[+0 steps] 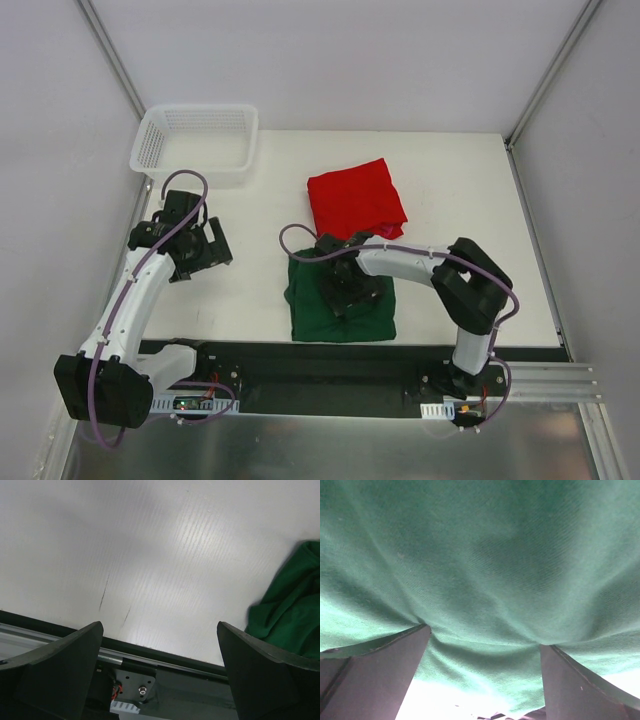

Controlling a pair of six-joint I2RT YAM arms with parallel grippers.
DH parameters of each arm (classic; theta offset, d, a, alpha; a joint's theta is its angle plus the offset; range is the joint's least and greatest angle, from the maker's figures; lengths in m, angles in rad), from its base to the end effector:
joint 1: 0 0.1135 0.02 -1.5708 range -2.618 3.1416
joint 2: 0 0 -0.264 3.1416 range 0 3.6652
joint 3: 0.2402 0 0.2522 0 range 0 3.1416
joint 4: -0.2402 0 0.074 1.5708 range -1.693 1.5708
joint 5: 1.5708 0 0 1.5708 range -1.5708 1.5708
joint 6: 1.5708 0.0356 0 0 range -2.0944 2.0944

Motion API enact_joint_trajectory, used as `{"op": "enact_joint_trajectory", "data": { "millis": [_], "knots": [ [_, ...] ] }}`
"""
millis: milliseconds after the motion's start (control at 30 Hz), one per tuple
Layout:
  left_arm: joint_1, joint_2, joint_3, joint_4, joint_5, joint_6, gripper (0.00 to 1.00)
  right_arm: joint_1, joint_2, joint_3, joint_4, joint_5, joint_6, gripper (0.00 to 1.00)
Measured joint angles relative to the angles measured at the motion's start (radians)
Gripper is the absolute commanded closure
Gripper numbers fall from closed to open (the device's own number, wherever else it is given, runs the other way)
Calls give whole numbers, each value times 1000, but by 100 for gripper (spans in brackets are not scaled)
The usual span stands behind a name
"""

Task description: Fold and stack the t-shirts

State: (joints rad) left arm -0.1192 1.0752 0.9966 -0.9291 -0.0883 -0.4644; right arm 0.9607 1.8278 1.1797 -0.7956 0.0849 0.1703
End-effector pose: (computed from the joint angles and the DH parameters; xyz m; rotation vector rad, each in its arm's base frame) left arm 0.2007 -0.0209 0.2938 -0.4748 2.5318 -0.1053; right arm 0.1930 0.2708 0.1602 -1.1432 2.7616 -0.0053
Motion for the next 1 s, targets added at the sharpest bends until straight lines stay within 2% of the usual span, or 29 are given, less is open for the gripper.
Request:
{"op": "enact_joint_trajectory", "data": {
  "millis": [200, 333, 500, 633, 1000],
  "knots": [
    [-6, 0, -3, 5, 0, 0, 1, -13, 19, 35, -5, 18, -21, 4],
    [-6, 0, -3, 6, 0, 0, 1, 17, -6, 57, -31, 84, -20, 4],
    [-13, 0, -3, 6, 0, 0, 1, 56, -77, 184, -85, 152, -27, 4],
    [-19, 0, -3, 7, 0, 0, 1, 12, -94, 290, -56, 193, -77, 4],
    [-20, -2, -23, 18, 1, 0, 1, -158, 151, 457, 65, 273, -235, 4]
  ]
}}
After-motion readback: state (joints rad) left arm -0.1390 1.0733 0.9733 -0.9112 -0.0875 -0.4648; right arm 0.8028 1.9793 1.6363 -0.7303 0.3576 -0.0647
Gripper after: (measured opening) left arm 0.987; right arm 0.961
